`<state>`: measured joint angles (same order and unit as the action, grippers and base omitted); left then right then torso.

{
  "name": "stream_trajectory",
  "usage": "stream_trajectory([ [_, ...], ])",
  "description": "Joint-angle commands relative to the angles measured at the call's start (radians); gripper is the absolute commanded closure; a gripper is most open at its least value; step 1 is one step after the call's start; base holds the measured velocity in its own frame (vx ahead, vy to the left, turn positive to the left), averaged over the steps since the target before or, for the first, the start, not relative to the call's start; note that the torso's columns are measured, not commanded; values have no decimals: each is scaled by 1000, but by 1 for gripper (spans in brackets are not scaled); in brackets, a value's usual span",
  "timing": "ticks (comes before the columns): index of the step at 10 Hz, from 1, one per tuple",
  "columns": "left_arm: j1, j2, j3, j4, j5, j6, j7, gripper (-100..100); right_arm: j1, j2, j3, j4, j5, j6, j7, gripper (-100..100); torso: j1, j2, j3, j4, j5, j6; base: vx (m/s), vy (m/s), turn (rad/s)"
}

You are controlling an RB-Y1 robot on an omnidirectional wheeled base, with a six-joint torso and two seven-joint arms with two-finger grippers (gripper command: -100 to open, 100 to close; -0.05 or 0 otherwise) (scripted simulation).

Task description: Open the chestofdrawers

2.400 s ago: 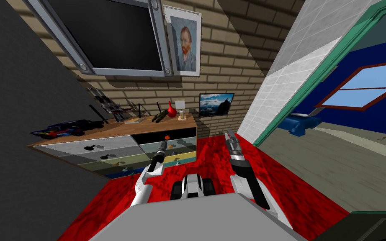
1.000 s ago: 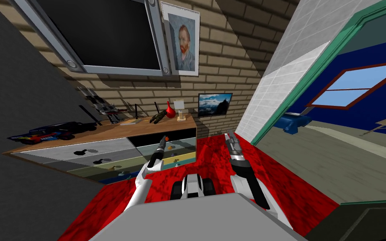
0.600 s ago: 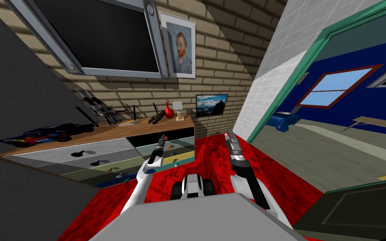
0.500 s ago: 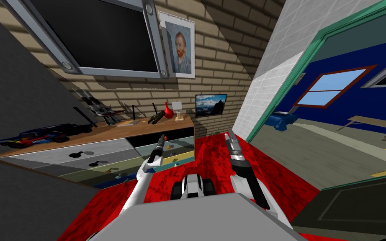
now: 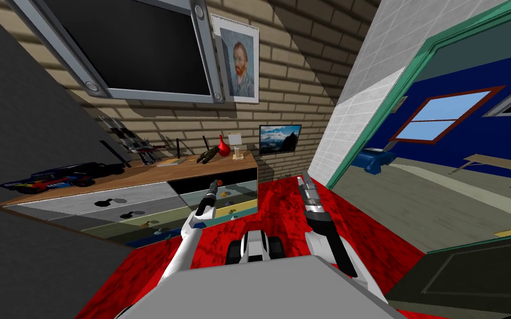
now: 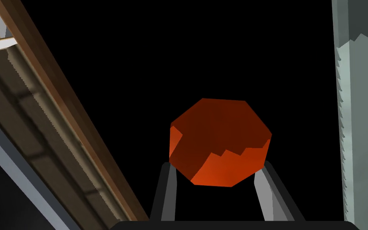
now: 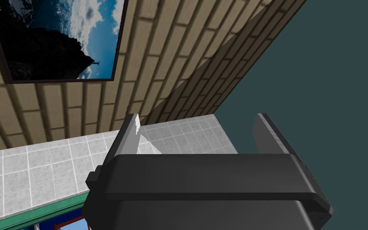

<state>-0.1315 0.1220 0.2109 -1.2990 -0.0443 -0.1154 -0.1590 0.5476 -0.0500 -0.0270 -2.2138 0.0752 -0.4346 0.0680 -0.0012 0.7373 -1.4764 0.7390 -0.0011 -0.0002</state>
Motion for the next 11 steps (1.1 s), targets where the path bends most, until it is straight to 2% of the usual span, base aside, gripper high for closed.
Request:
stream_trajectory([
  [1, 53, -9, -37, -63, -4, 4, 5, 100, 0, 0, 0, 0, 0, 0, 0, 0, 0, 0, 0, -1, 1, 0, 60, -2, 89],
  [6, 161, -26, -107, -188, -10, 18, 16, 100, 0, 0, 0, 0, 0, 0, 0, 0, 0, 1, 1, -1, 1, 1, 49, 0, 89],
  [7, 150, -22, -97, -183, -9, 26, 14, 100, 0, 0, 0, 0, 0, 0, 0, 0, 0, 1, 1, -1, 1, 2, 17, 2, 21],
  [11, 157, -21, -112, -220, -6, 51, 17, 100, -1, 0, 0, 0, 0, 0, 0, 0, -3, 7, 4, 0, 1, 3, -135, -15, 7],
])
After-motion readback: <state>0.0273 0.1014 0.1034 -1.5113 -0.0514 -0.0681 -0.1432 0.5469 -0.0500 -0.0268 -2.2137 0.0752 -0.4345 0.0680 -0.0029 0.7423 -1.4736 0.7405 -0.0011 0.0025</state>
